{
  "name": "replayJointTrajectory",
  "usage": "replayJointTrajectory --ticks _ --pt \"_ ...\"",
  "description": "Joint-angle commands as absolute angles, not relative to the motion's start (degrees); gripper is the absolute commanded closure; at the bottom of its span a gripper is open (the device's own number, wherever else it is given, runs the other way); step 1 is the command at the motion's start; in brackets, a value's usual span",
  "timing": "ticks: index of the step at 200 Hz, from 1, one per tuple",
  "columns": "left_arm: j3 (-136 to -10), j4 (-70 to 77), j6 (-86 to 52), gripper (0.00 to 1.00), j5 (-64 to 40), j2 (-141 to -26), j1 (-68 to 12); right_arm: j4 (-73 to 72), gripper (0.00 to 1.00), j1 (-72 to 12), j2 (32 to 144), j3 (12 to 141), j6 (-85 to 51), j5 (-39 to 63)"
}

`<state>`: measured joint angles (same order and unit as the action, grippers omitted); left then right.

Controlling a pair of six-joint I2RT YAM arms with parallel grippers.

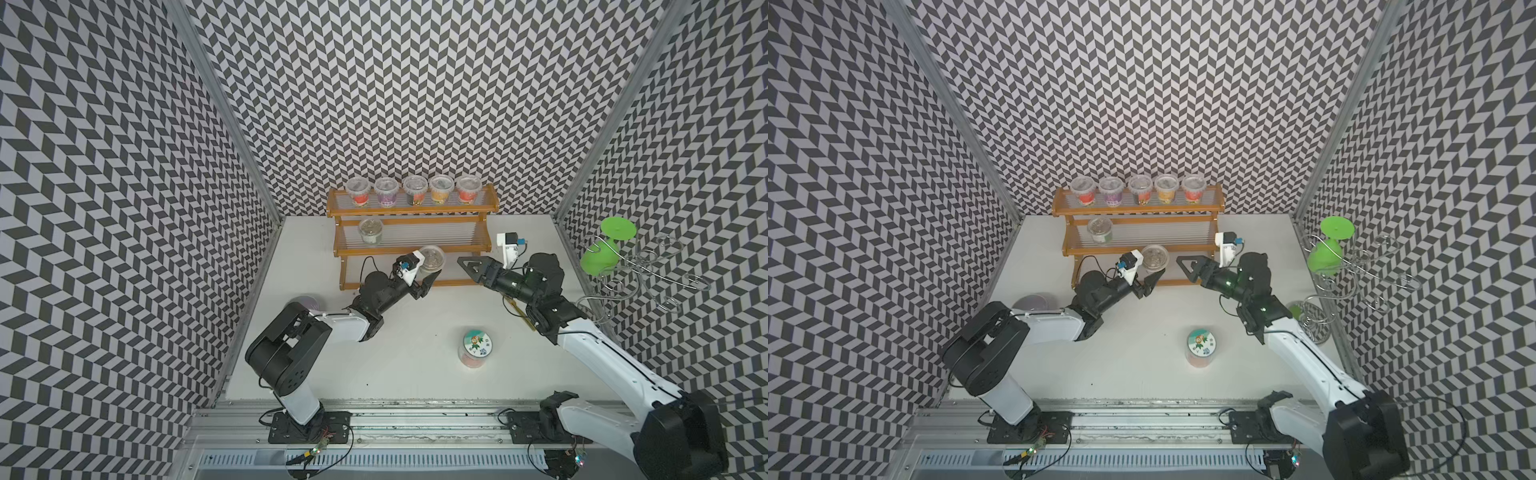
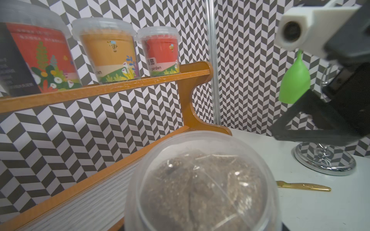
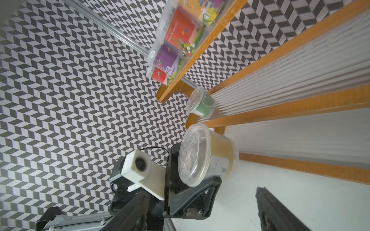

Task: Place the seed container on the shelf
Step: Place the seed jar on the shelf.

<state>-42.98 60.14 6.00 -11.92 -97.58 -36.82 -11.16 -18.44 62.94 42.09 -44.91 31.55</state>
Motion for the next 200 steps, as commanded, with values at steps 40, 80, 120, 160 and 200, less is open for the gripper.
replayJointTrajectory --ticks 40,80,120,160,200 --pt "-52.9 59.3 3.4 0.32 -7.5 -104.7 -35.3 -4.5 0.15 -18.0 56.9 42.9 -36.8 25.7" --pt "-59.4 54.4 2.0 0.32 -3.6 -108.6 -35.5 -2.4 0.15 -17.9 55.0 43.1 -34.8 25.1" --pt "-64.1 50.9 1.0 0.32 -0.6 -112.2 -35.5 -1.4 0.14 -17.8 54.7 43.1 -33.5 25.4" --pt "-68.1 48.2 0.6 0.32 1.9 -115.1 -35.6 -0.6 0.14 -17.8 54.6 43.4 -32.1 25.5" --pt "-71.6 45.5 0.5 0.31 4.1 -117.4 -35.7 0.1 0.14 -17.7 54.7 43.6 -30.6 25.4"
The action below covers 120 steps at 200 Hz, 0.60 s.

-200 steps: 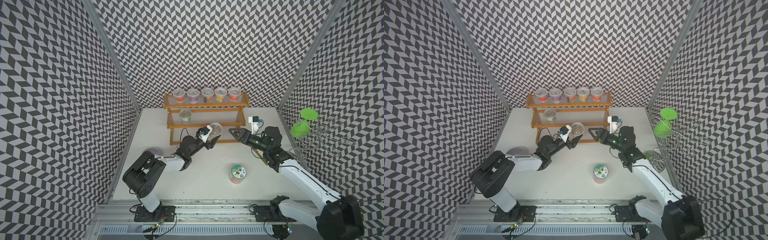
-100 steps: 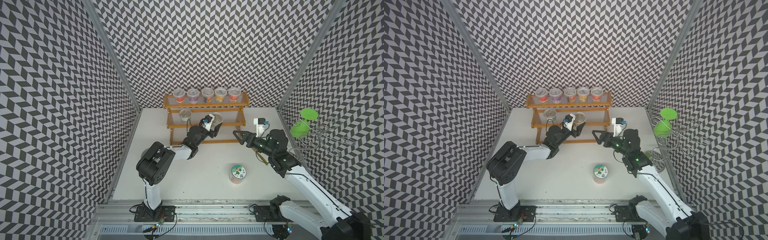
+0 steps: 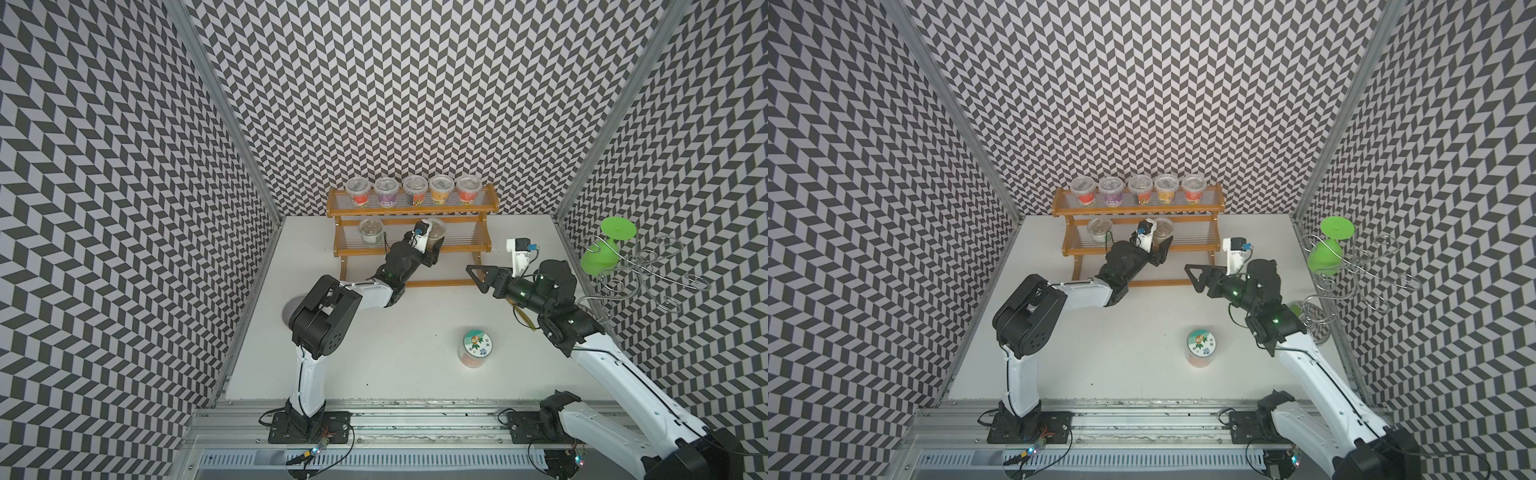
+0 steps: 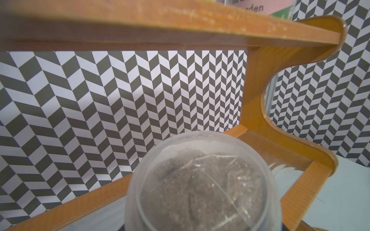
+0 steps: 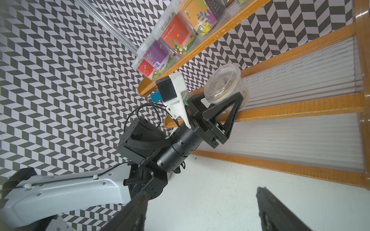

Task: Place the seed container on the shelf
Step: Place the seed jar on the shelf.

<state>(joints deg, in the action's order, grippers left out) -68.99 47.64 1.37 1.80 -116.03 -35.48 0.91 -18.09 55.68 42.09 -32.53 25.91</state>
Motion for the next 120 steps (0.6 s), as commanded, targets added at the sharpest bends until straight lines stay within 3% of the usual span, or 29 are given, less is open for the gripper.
replayJointTrajectory --ticks 1,120 --pt "-71.7 45.4 0.5 0.31 4.2 -117.5 -35.7 0.2 0.14 -17.7 54.7 43.6 -30.5 25.3" --pt "-72.0 42.3 2.0 0.16 5.3 -116.2 -36.9 0.9 0.13 -17.3 54.1 43.5 -29.1 24.7"
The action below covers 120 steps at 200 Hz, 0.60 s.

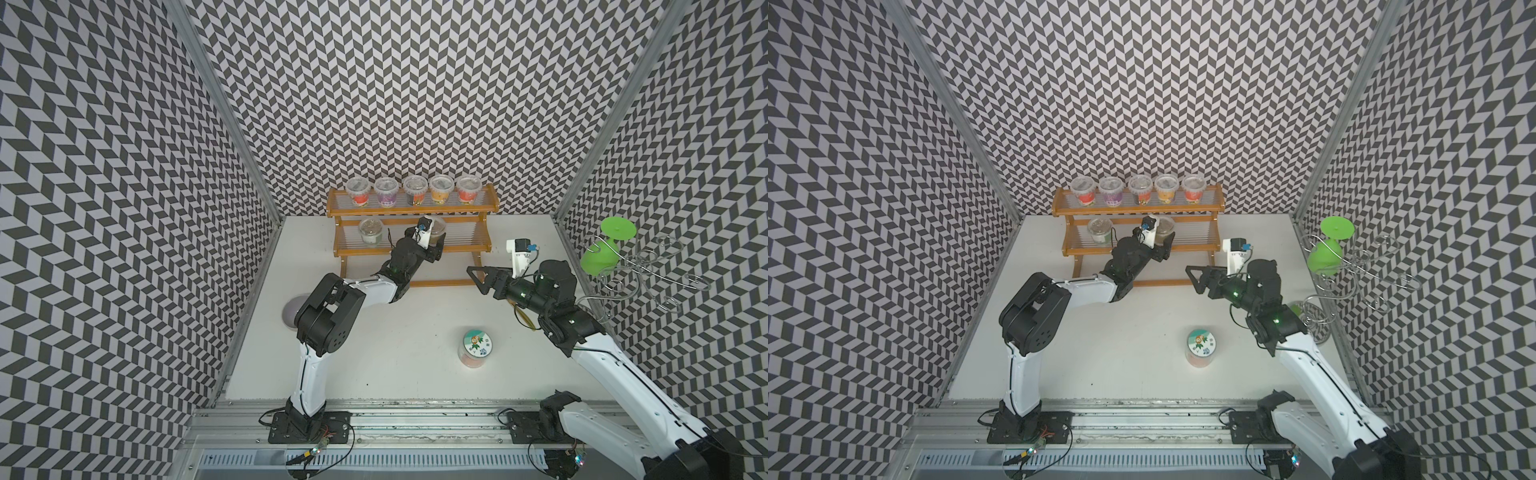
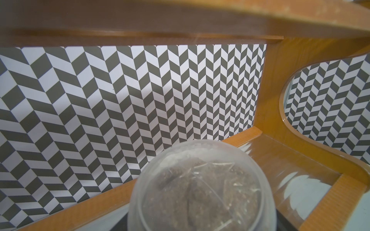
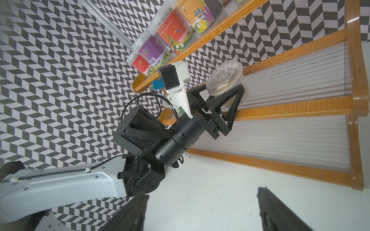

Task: Place the seed container on the shelf
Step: Place the seed jar on the shelf.

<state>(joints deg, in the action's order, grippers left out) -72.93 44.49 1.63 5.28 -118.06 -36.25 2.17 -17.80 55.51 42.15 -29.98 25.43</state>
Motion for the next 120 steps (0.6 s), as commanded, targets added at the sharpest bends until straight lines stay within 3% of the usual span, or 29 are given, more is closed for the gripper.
replayJointTrajectory --ticks 1,26,38,120 --pt "-71.9 42.2 2.0 0.16 5.2 -116.1 -37.0 0.9 0.13 -17.3 54.1 43.5 -29.2 24.7" --pt "-69.6 42.6 1.7 0.10 4.9 -114.2 -37.2 0.8 0.13 -17.3 54.4 43.5 -28.8 24.3" --pt "-68.2 42.5 1.9 0.00 5.2 -113.0 -37.5 1.2 0.12 -17.2 54.5 43.8 -28.4 23.8" --pt "-55.4 47.8 4.1 0.00 6.2 -102.1 -40.0 1.4 0.10 -17.0 55.0 42.5 -27.6 23.5"
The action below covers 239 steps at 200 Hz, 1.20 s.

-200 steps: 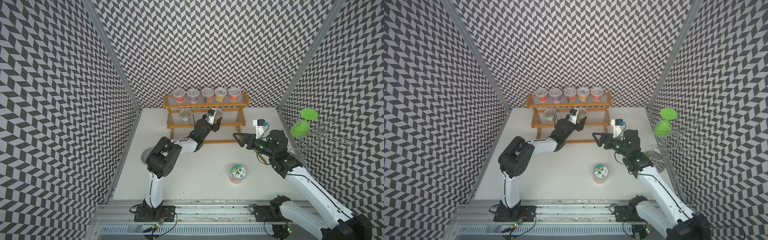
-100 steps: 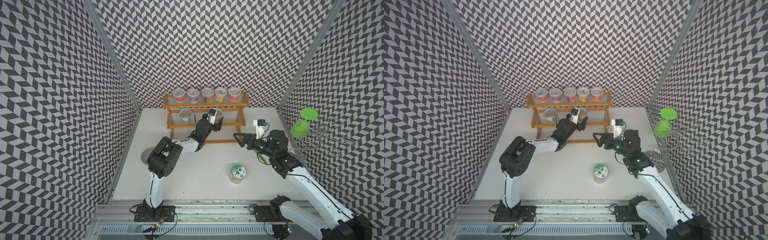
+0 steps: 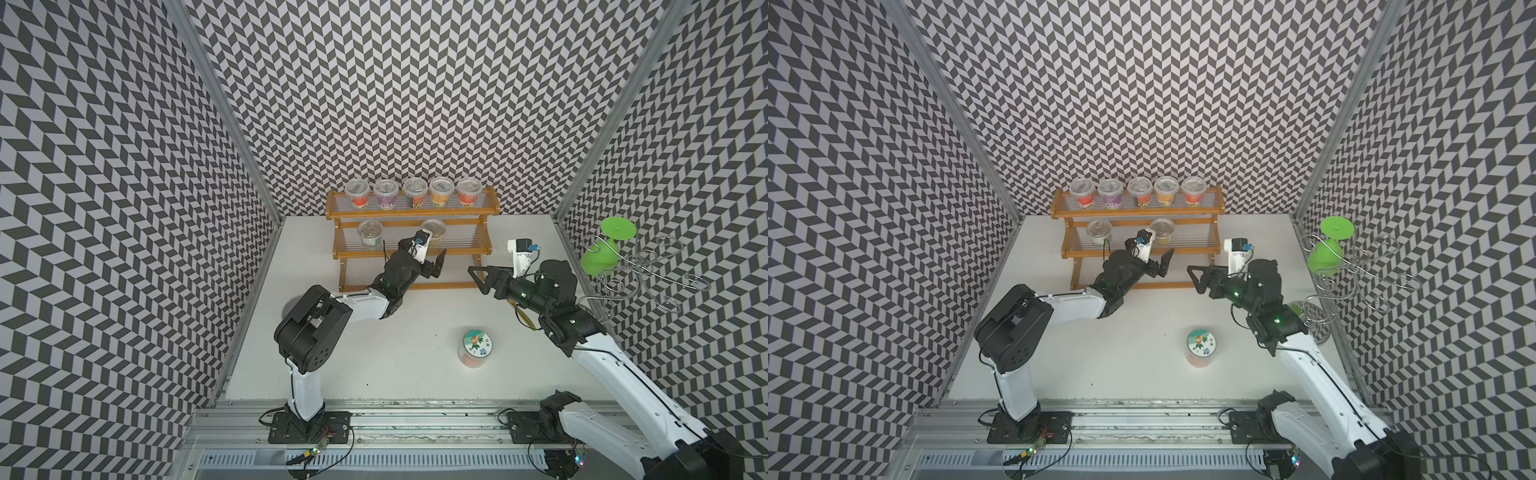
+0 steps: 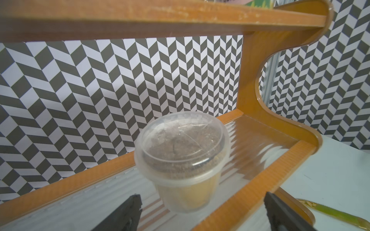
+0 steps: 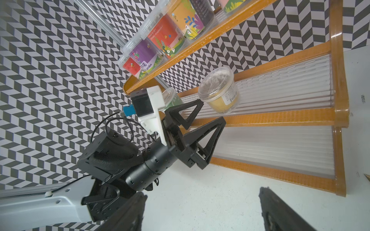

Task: Place the seed container on the shelf
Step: Place the seed jar on the shelf.

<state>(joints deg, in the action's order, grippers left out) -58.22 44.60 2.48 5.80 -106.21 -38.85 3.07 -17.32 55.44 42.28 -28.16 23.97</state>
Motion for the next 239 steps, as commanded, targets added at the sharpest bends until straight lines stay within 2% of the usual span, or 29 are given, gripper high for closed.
replayJointTrajectory --ticks 1,55,99,121,148,160,180,205,219,239 --pt "-55.2 47.7 4.1 0.00 6.2 -101.9 -40.0 1.5 0.10 -17.0 55.0 42.4 -27.6 23.4" --pt "-40.8 48.5 3.9 0.00 5.9 -88.9 -44.3 7.8 0.08 -16.9 54.9 41.5 -23.2 16.7" --pt "-26.7 47.0 3.2 0.00 3.7 -72.1 -47.0 14.2 0.09 -17.0 53.9 38.2 -23.1 19.3" --pt "-21.2 42.8 -1.2 0.00 8.1 -63.9 -47.2 19.0 0.08 -17.5 54.0 37.8 -23.0 19.8" --pt "-19.5 33.4 -5.0 0.00 10.3 -57.2 -47.1 24.5 0.04 -18.9 52.7 37.7 -25.5 11.7" --pt "-17.8 33.0 -6.4 0.00 10.4 -54.6 -47.2 25.0 0.00 -19.1 50.7 37.2 -26.0 9.7" --pt "-14.3 33.9 -9.4 0.00 12.0 -49.4 -47.0 22.2 0.01 -19.1 46.0 34.6 -31.6 5.3" --pt "-11.0 33.2 -16.1 0.00 13.3 -42.7 -46.7 18.1 0.01 -18.8 40.7 30.8 -35.2 12.9" --pt "-10.2 32.2 -16.9 0.00 8.1 -40.2 -46.2 12.9 0.01 -18.8 38.1 27.4 -35.4 21.7" --pt "-9.8 29.9 -18.5 0.00 2.1 -38.9 -46.2 17.4 0.00 -19.1 38.0 26.4 -36.7 22.0"
